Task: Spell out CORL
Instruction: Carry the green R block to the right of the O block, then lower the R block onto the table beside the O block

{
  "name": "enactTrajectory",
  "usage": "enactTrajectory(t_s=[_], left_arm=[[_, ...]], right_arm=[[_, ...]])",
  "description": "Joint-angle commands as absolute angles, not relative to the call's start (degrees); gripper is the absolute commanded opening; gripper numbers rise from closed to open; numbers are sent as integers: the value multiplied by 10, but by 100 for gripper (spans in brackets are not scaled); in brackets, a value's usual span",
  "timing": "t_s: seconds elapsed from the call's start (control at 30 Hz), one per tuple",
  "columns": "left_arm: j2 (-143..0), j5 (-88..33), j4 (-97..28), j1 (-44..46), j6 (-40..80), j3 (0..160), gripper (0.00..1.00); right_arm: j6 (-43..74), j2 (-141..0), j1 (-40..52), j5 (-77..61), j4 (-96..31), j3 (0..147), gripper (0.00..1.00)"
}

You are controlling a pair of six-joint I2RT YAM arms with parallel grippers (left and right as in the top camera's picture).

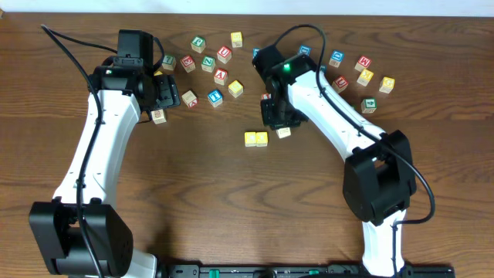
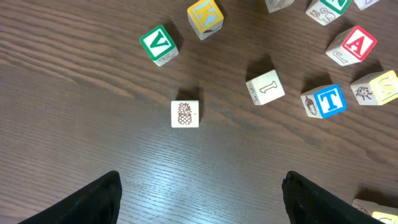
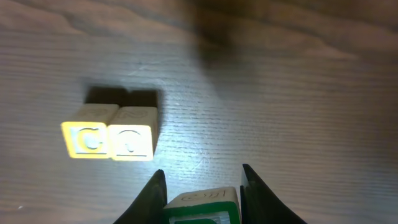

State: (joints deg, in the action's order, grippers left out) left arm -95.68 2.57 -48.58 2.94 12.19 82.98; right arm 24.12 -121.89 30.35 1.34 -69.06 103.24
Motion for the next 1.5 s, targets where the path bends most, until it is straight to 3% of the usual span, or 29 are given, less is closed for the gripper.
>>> enactTrajectory(t_s=[0.0,1.47], left_arm=[[-958,35,-483,28,127,842,82],[-958,35,-479,28,127,842,82]], right_arm=[[259,-1223,305,4,-678,1015,15],[287,-1223,307,-3,-550,920,20]])
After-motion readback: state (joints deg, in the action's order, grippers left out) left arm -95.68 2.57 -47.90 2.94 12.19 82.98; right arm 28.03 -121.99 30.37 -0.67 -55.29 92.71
